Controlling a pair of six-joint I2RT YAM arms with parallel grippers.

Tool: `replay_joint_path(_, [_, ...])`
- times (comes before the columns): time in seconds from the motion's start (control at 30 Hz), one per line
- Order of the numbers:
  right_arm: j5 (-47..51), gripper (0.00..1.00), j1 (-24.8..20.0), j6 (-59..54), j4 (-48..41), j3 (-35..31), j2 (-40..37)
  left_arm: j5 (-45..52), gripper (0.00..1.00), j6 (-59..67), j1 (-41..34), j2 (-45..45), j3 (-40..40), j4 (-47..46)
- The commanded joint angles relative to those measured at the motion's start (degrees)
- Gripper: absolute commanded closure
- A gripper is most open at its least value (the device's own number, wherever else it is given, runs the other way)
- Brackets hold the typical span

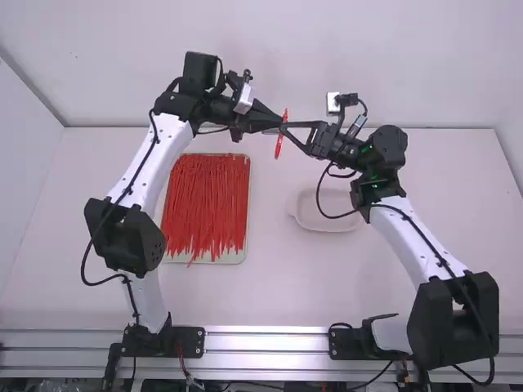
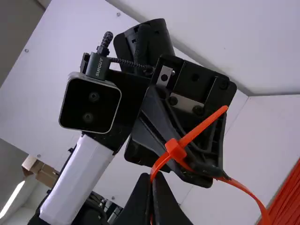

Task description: Fasten the cable tie

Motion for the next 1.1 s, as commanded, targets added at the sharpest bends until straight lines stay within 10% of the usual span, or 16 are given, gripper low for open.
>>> replay_joint_path(0.0, [5.18,1.00,-1.92,-0.50,0.61,0.13,0.07,4.31,0.98,4.15,-1.01,-0.63,0.00,-0.79])
replay_joint_path(0.57, [4.57,1.00,-4.46,0.13,2.73,0.13,0.07,4.31,0.98,10.54,-2.38,-0.66,0.00,-6.54])
replay_joint_path(0.6, [3.21,0.96,-4.50,0.09,3.02,0.13,0.07,4.31,0.98,7.54,-2.40,-0.66,0.00,-5.38])
replay_joint_path(0.73, [-2.34,0.18,-5.40,-2.99,3.61,0.11,0.07,4.31,0.98,4.09,-2.38,-0.66,0.00,-4.83])
replay_joint_path(0.8, [-3.45,0.01,-6.08,-3.50,3.50,0.11,0.07,4.31,0.98,4.07,-2.38,-0.66,0.00,-5.33])
replay_joint_path(1.07, [-3.34,0.01,-6.62,-3.61,1.22,0.07,0.07,4.31,0.98,0.17,-2.38,-0.66,0.00,-5.53])
